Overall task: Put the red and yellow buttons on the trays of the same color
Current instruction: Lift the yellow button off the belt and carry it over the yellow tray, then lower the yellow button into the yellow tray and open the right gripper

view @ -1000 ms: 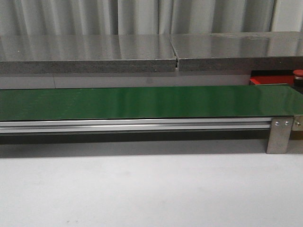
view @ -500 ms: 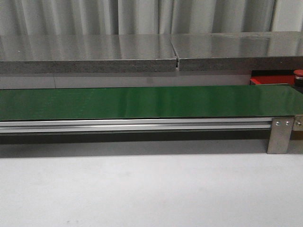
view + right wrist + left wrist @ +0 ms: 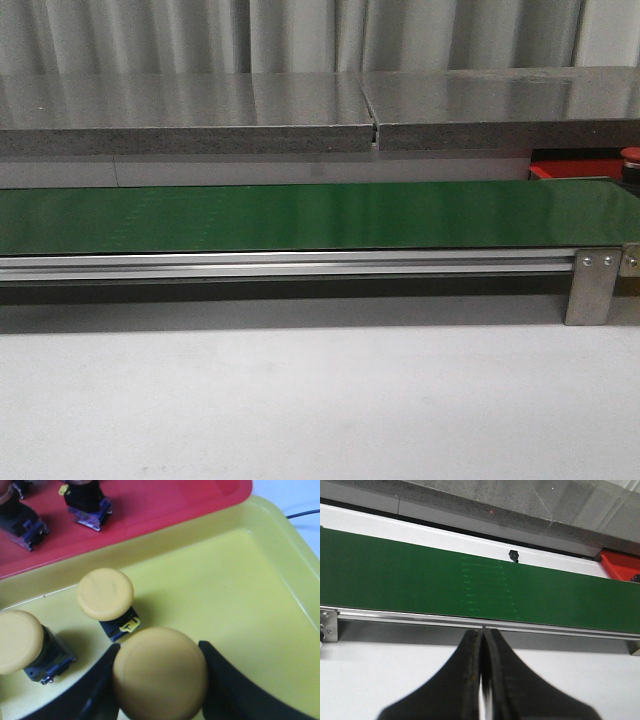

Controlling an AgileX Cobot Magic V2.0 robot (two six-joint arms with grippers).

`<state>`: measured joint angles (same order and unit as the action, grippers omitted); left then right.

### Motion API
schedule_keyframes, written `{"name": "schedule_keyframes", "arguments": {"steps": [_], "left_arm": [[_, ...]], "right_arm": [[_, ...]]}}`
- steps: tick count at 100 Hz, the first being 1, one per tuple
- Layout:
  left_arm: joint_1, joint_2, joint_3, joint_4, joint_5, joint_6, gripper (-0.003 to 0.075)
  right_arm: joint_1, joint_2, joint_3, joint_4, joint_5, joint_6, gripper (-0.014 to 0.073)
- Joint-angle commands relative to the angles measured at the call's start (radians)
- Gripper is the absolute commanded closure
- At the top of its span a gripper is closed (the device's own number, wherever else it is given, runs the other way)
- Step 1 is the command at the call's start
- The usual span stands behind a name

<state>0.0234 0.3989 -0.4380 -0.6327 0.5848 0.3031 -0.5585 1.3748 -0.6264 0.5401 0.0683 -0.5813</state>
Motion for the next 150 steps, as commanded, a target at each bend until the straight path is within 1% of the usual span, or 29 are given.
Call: {"name": "schedule_keyframes", "arguments": {"steps": [1, 36, 56, 64, 73, 80, 85, 92, 97, 102, 107, 131, 150], "left_arm": [[-0.008, 0.006, -0.027, -0.035, -0.051, -0.004, 0.0739], [-0.008, 0.006, -0.027, -0.035, -0.051, -0.004, 0.0739], [-0.008, 0.006, -0.027, -0.035, -0.051, -0.004, 0.0739], [-0.008, 0.006, -0.027, -0.035, -0.051, -0.004, 0.0739], [-0.008, 0.006, -0.027, -0.035, -0.051, -0.004, 0.0739], [-0.008, 0.006, -0.027, -0.035, -0.051, -0.004, 0.0739], [-0.008, 0.006, -0.027, -0.035, -0.051, -0.004, 0.0739], [-0.008, 0.006, -0.027, -0.035, -0.051, -0.004, 0.0739], [-0.008, 0.006, -0.027, -0.035, -0.051, -0.004, 0.0739], [-0.008, 0.006, -0.027, -0.035, -0.051, -0.004, 0.0739], [-0.008, 0.006, -0.027, -0.035, -0.051, -0.004, 0.0739], [-0.008, 0.006, -0.027, -0.035, -0.051, -0.004, 0.0739], [-0.008, 0.006, -0.027, -0.035, -0.051, -0.004, 0.0739]], "right_arm": [[0.016, 0.008, -0.023, 0.011, -0.084, -0.002, 0.0536], [0.018, 0.116, -0.026, 0.013, -0.113, -0.002, 0.0536], [0.018, 0.124, -0.026, 0.013, -0.121, -0.002, 0.0536], [0.018, 0.124, -0.026, 0.013, -0.119, -0.002, 0.0522], [0.018, 0.124, -0.026, 0.013, -0.118, -0.002, 0.0443], [0.018, 0.122, -0.026, 0.013, -0.118, -0.002, 0.0336], [0.018, 0.12, -0.026, 0.013, -0.119, -0.002, 0.0234], [0.018, 0.117, -0.026, 0.014, -0.124, -0.002, 0.0115], [0.018, 0.114, -0.029, 0.017, -0.126, -0.002, 0.0051], [0.018, 0.11, -0.032, 0.024, -0.126, -0.002, 0.0008], [0.018, 0.102, -0.034, 0.025, -0.124, -0.002, -0.0013], [0.018, 0.023, -0.05, 0.029, -0.099, -0.002, -0.0014], [0.039, -0.074, -0.109, 0.071, 0.011, -0.002, -0.0008]]}}
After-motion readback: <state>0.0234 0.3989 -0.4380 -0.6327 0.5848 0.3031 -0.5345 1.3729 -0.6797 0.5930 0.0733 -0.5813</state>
